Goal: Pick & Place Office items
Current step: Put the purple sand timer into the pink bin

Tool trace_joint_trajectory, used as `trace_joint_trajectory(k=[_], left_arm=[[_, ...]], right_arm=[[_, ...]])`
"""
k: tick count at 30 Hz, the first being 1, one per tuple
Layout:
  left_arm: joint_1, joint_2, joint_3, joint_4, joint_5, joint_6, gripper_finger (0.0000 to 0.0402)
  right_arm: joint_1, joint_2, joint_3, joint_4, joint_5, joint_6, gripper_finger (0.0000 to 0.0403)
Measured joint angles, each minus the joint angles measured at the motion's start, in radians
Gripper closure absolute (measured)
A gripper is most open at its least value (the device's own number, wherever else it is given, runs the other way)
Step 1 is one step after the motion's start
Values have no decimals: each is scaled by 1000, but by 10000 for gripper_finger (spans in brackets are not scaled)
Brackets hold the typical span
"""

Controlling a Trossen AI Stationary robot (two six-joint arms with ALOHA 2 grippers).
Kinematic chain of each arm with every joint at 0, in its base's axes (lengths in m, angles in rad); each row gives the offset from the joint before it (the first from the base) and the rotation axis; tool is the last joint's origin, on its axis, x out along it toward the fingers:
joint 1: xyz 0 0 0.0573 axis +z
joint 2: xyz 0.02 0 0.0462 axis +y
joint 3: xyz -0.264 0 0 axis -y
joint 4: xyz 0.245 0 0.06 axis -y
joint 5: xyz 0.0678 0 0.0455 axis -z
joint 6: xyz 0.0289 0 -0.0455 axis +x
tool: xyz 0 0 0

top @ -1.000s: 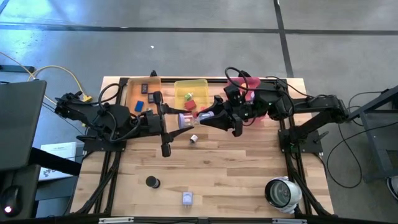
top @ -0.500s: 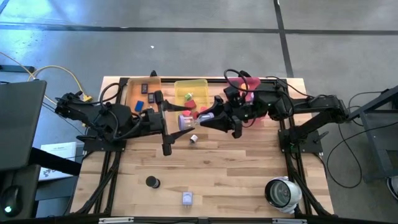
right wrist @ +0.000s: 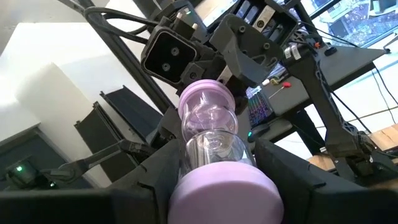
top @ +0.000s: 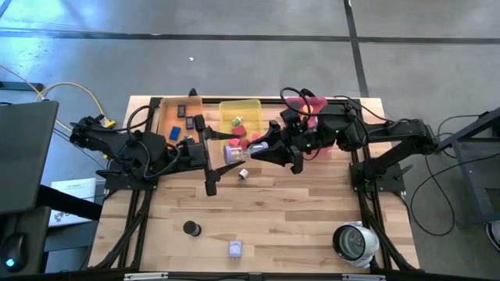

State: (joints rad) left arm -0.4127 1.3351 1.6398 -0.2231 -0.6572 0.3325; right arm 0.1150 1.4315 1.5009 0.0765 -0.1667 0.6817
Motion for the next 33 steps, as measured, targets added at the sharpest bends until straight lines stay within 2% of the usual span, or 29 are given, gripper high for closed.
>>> trace_joint_trajectory(k=[6, 15, 19, 26, 30, 33], left_arm=[[-16, 4, 0, 17, 20, 11, 115], [-36, 11, 0, 24, -6, 2, 37], [-56, 8, 1, 30, -59, -27, 26], [-86, 7, 1, 15, -54, -127, 25], [-86, 7, 1, 13, -13, -204, 25], [-64, 7, 1, -5, 73, -279, 25]], right_arm=[[-14, 0, 0, -9, -28, -1, 226], [-25, 0, 0, -53, -25, 2, 226], [-46, -11, -1, -232, 13, -26, 226], [-101, -115, 0, -616, 164, -101, 226], [-154, -189, 0, -816, 260, -107, 226], [-216, -234, 0, -984, 330, -102, 226]])
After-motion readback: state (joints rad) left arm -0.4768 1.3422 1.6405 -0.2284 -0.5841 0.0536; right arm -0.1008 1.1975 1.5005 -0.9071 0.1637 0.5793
